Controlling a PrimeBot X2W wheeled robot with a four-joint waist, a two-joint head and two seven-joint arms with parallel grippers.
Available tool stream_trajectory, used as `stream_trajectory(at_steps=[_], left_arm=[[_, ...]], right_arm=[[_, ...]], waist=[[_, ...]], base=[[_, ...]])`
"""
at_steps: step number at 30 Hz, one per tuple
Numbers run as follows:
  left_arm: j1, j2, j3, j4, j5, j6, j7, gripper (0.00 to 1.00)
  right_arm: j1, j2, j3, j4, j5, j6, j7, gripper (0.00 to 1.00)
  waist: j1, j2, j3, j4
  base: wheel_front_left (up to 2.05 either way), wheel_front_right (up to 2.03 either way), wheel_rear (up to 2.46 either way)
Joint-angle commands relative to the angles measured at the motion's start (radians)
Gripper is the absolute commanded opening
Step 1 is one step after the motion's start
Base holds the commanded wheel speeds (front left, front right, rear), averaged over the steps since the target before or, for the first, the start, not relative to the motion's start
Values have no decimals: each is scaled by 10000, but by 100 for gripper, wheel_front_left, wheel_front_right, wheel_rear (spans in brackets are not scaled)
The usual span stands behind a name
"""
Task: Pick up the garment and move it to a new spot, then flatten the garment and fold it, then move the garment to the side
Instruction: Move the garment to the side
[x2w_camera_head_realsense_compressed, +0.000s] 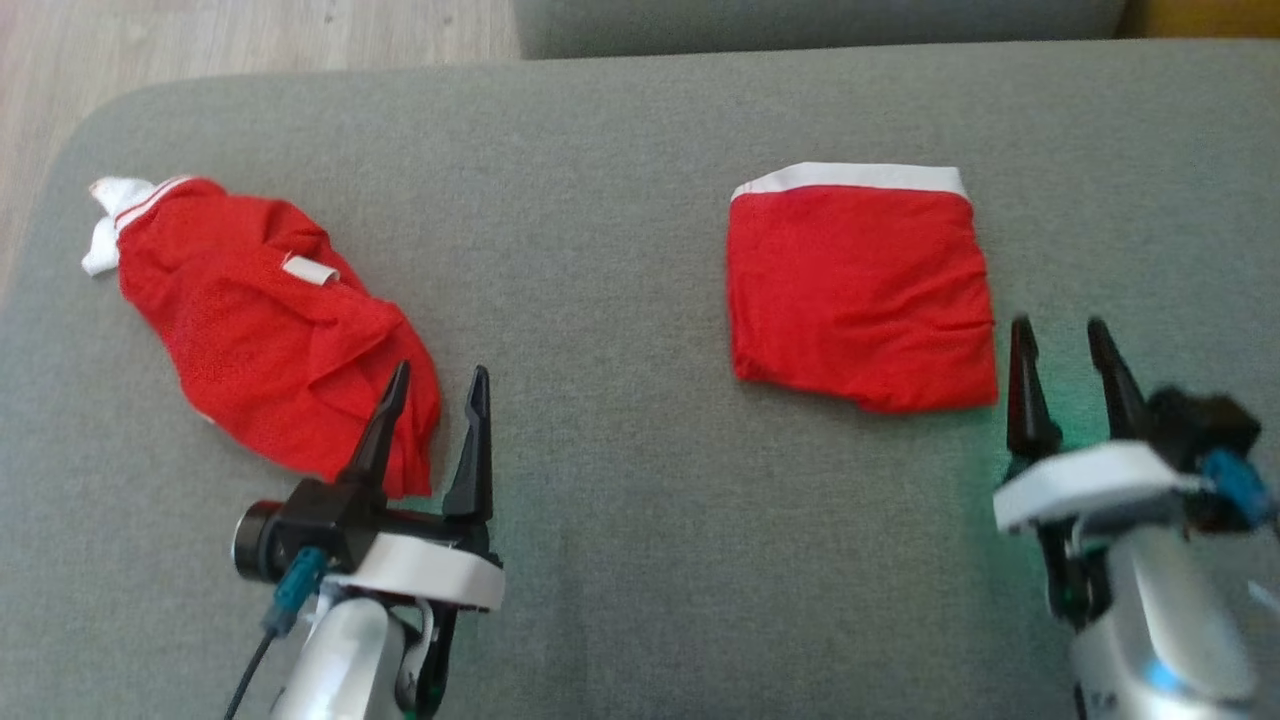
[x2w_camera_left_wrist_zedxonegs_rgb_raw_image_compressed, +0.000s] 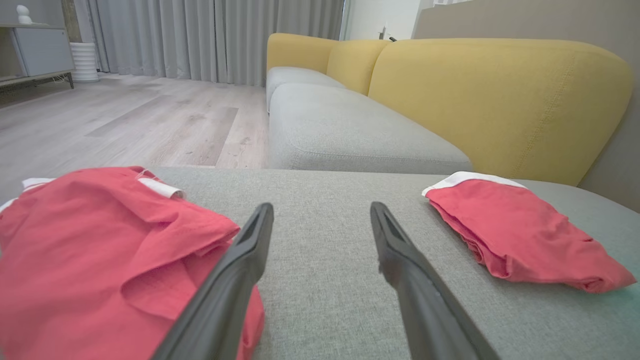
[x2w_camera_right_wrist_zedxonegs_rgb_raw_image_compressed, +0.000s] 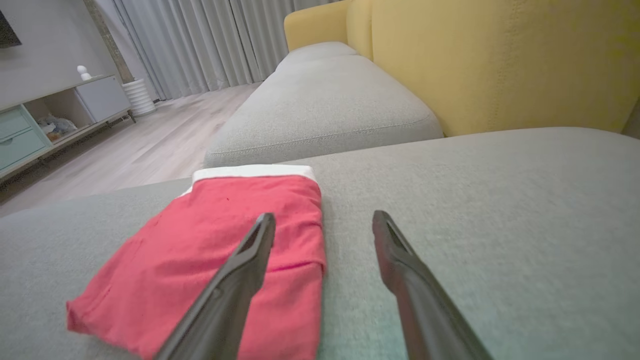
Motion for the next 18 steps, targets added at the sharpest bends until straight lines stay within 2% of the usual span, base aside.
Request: stream_trajectory(at_steps=[1,6,13,16,17,18], left_arm=[[-534,53,226,-308,79,-13,-80,100],[-723,53,108,-249,46,-60,-80,100],[-921,53,-53,-138,-68,-43,-80,100],[-932,53,-17,-101,-82,-14,-80,100],[-932,53,9,-86,-79,-6,-80,100],[-922,53,37,-73,-74,4,-80,100]], right_arm=[[-672,-18,183,-232,-39,-19,149,100],[-1709,-18,-112,712,-447,-19,1154,100],[-2820,-18,-640,2964,-559,-19,2385,100],[-3112,-18,-449,3789,-611,-19,2714,100],[-3198,-18,-377,3947,-702,-19,2678,40],[-3274,-18,-315,4054,-873,-19,2585,0]], waist=[[0,-1,149,111],[0,-1,473,434],[0,-1,736,919],[0,-1,728,1012],[0,-1,715,1012],[0,-1,687,998]], base=[[0,0,0],[0,0,0],[0,0,0],[0,0,0],[0,0,0],[0,0,0]])
